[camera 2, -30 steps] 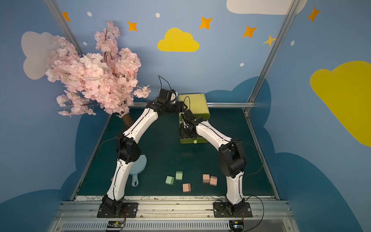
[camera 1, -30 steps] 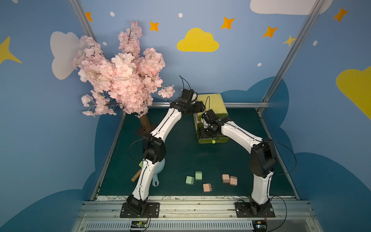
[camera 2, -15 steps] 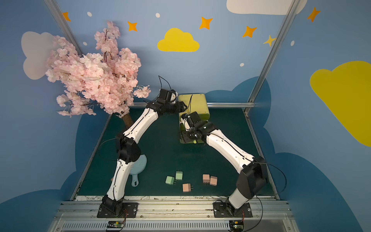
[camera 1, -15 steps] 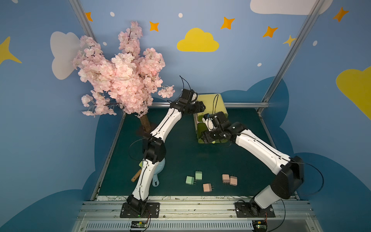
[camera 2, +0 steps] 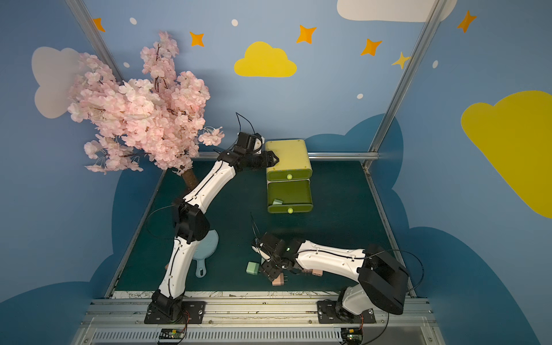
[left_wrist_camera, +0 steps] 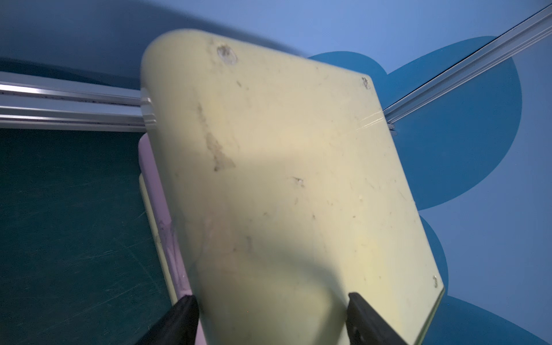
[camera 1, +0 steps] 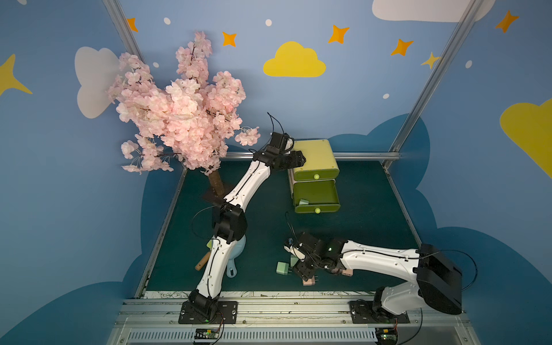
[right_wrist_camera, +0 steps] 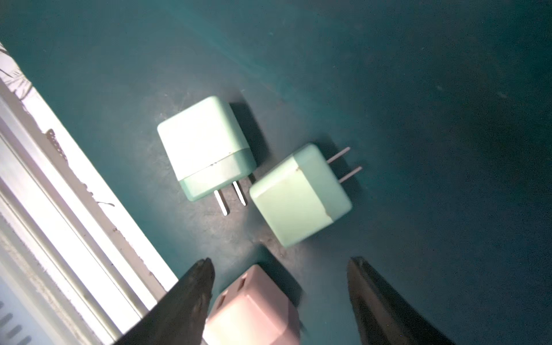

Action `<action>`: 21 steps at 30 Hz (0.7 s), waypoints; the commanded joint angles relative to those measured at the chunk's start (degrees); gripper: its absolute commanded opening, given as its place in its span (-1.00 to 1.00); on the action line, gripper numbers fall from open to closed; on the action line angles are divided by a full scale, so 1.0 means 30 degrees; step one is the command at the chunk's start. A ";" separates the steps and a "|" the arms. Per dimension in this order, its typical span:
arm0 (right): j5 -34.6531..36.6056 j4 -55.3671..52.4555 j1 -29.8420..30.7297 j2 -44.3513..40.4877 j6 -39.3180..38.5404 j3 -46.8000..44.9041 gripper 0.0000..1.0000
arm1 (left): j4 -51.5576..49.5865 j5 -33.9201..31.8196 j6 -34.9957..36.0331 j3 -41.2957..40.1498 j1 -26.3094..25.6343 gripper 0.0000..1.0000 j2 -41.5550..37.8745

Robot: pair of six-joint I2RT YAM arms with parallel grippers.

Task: Place the plugs into the drawer by color
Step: Pick up the plug from the center of the board.

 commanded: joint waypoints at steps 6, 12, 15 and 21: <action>0.1451 0.1648 -0.0070 0.2025 0.0197 0.0196 0.55 | -0.1240 -0.0609 0.0626 -0.0222 -0.0083 0.59 0.0211; 0.1810 0.1545 -0.1036 0.2476 -0.0254 0.0167 0.52 | -0.1270 -0.0727 0.0712 -0.0215 -0.0221 0.58 0.0238; 0.1868 0.1589 -0.1620 0.2038 -0.0421 -0.0163 0.51 | -0.1270 -0.0759 0.0771 -0.0186 -0.0273 0.59 0.0268; 0.1576 0.1519 -0.2701 0.1030 -0.0676 -0.0452 0.51 | -0.1500 -0.0834 0.0865 0.0222 -0.0182 0.60 0.0399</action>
